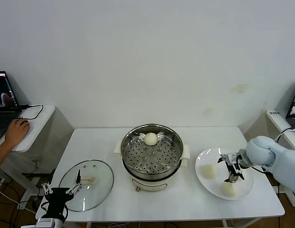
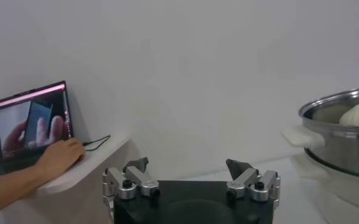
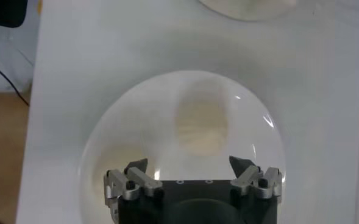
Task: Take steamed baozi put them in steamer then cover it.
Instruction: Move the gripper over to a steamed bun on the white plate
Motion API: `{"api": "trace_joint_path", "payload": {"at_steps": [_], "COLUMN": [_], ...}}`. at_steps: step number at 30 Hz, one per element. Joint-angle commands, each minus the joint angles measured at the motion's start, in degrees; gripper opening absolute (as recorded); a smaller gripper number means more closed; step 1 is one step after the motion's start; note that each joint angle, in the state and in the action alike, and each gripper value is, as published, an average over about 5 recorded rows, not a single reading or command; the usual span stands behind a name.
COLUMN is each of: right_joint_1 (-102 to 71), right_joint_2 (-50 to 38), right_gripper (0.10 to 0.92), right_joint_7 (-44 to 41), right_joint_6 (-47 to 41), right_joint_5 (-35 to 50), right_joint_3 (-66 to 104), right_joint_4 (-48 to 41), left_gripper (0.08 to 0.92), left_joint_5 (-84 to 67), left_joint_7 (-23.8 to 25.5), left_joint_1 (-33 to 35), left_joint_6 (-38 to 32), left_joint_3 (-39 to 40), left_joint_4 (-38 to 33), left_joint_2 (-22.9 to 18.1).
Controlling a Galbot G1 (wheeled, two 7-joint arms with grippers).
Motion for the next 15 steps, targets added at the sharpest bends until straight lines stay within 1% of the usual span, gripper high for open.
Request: {"api": "trace_joint_path", "payload": {"at_steps": [1,15], "right_joint_1": [-1.5,-1.2], "right_joint_2": [6.3,11.4], "right_gripper": [0.823,0.822], "right_joint_7": [0.2,0.2], "right_joint_6": [0.6,0.7], "right_joint_5": [-0.8,-2.2], "right_joint_3": [1.1,0.2], "right_joint_4": [-6.9,-11.0], "left_gripper": [0.823,0.823], "left_joint_5": [0.0,-0.2], "left_joint_7": [0.0,0.0], "left_joint_1": [-0.2,-0.3], "left_joint_6": [0.0,0.0], "left_joint_3": [-0.1,-0.5], "left_joint_4": [0.3,0.7], "left_joint_2": [0.1,0.1]}}
